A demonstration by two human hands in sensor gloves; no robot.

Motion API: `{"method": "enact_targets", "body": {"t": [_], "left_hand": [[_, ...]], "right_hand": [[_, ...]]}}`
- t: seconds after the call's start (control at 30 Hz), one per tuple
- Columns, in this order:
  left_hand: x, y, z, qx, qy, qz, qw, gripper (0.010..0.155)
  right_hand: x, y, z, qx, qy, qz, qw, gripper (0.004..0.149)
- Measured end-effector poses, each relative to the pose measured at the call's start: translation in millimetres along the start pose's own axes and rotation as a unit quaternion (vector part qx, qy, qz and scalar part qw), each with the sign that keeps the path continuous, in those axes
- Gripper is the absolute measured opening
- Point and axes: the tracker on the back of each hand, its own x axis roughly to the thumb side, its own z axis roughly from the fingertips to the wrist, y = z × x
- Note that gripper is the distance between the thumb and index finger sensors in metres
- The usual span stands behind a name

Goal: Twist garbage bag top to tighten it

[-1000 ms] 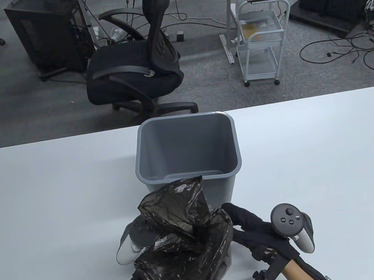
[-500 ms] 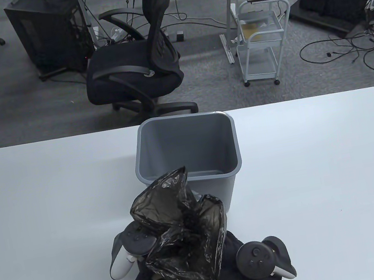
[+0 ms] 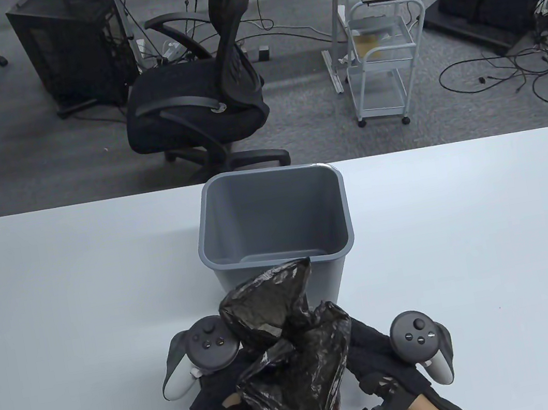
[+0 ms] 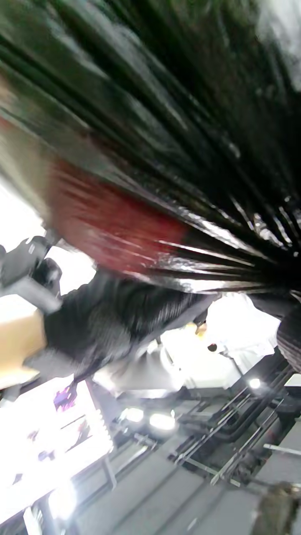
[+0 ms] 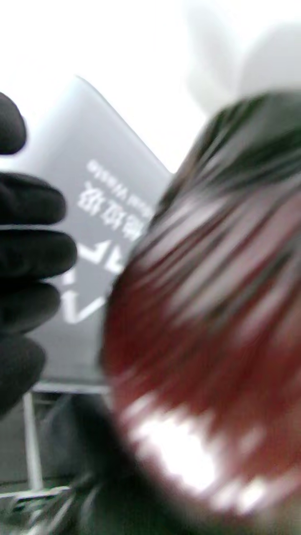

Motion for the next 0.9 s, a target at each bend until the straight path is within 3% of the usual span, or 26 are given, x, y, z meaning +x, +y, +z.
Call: {"method": "enact_targets", "body": {"t": [0.07,0.13,0.2,0.27,0.37,0.5,0.57,0.77,0.9], "left_hand": [[-1.9,4.1,-0.4,0.026,0.014,-0.02,0.999,0.05],[-2.6,5.8,0.5,0.04,0.029,-0.027,0.998,0.05],[-2.2,6.4,2.0,0.058,0.043,-0.048,0.996,0.05],[-1.4,5.8,2.1,0.057,0.037,-0.05,0.996,0.051],[-1.5,3.7,1.8,0.018,0.015,0.0,1.0,0.05],[3.2,-1.9,1.7,-0.057,-0.029,0.076,0.995,0.05],[7.8,-4.8,1.3,-0.059,-0.042,0.048,0.996,0.05],[13.5,-7.9,2.1,-0.088,-0.062,0.026,0.994,0.051],[6.8,-2.9,-1.8,-0.076,-0.063,0.044,0.994,0.05]], "right_hand": [[12.2,2.4,6.3,-0.003,-0.029,-0.01,1.0,0.06],[23.0,12.0,10.1,0.034,-0.05,0.033,0.998,0.076],[32.6,28.5,13.3,0.113,-0.052,0.12,0.985,0.097],[37.3,43.4,12.9,0.117,-0.055,0.206,0.97,0.104],[35.7,38.6,10.7,0.067,-0.046,0.263,0.961,0.097],[24.3,20.8,8.5,0.042,-0.045,0.153,0.986,0.077],[21.6,17.4,4.2,0.034,-0.084,0.134,0.987,0.071],[12.4,21.4,-5.6,0.073,-0.052,0.148,0.985,0.077],[2.2,20.5,-9.1,0.04,-0.005,0.183,0.982,0.075]]}}
